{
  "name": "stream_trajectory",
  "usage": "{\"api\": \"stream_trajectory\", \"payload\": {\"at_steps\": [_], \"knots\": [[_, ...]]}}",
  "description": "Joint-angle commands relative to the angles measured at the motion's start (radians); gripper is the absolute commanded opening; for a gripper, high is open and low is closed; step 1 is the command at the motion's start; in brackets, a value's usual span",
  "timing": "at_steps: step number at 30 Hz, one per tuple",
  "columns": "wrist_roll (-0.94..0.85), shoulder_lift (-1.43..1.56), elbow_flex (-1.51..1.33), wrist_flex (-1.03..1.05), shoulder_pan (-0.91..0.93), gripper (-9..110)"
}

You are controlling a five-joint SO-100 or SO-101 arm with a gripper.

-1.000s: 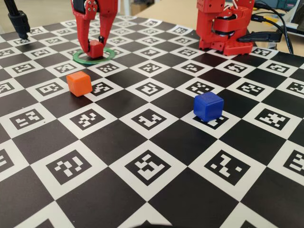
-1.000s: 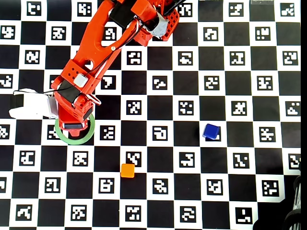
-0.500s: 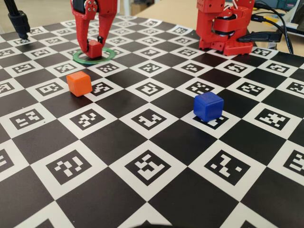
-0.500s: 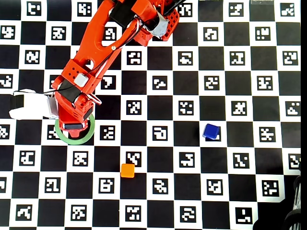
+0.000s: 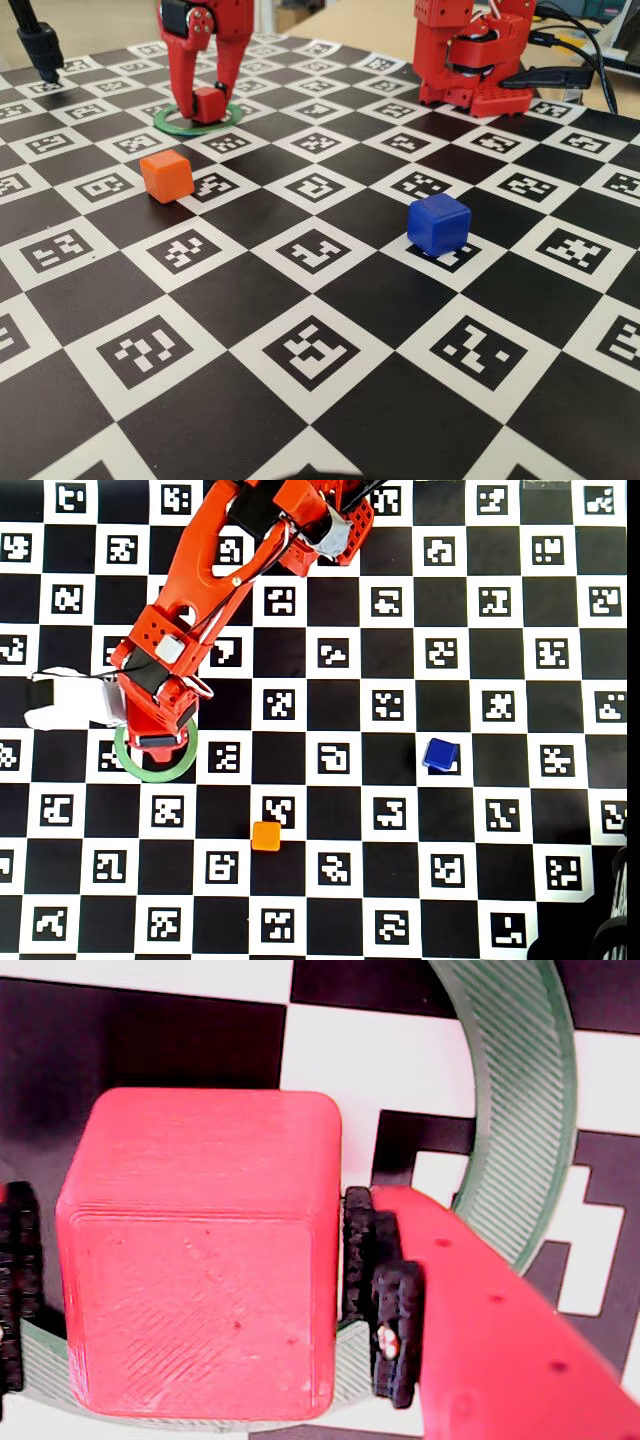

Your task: Grab the red cube then put it in the green circle then put the blue cube on top and finally the orange cube on top

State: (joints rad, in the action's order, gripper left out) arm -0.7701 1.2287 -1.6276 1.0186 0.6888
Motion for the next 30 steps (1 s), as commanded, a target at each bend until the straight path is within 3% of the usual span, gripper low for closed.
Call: {"api": "stream_trajectory", "payload": {"at_steps": [1,16,30], "knots": [[0.0,0.077,0.014,0.003,0.009,26],[0.02,0.078,0.028,-0.003,0.014,36],[0.029,0.08,0.051,-0.006,0.017,37]]}}
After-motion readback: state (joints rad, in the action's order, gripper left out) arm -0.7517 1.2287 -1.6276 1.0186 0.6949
